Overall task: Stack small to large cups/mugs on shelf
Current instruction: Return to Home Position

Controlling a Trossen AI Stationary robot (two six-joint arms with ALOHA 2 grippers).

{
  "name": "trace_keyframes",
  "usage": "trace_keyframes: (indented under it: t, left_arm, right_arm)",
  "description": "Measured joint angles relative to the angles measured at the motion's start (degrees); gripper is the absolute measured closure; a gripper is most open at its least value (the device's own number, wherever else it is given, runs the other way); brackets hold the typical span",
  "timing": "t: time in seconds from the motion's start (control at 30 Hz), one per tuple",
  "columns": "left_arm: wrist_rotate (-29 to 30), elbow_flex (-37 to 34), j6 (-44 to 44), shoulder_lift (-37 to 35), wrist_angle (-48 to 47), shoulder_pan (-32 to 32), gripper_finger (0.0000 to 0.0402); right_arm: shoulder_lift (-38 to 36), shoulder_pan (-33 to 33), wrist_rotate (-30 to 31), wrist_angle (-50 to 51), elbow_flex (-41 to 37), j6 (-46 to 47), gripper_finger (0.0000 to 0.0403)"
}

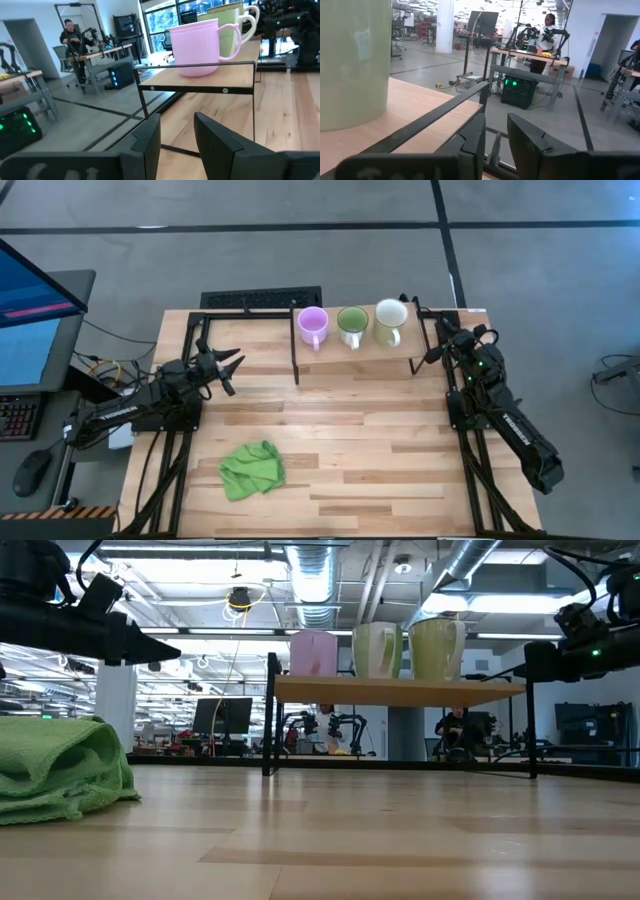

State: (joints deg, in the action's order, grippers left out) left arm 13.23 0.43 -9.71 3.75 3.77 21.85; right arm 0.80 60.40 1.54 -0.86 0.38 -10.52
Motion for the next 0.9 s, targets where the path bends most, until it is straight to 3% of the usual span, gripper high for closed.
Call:
trace_keyframes:
  t: [0.9]
  left_arm:
    - [0.0, 0.0, 2.2, 0.0, 0.0, 0.0, 0.0291]
  right_arm:
    - [0.0, 0.0, -0.2, 0.0, 0.0, 0.0, 0.03]
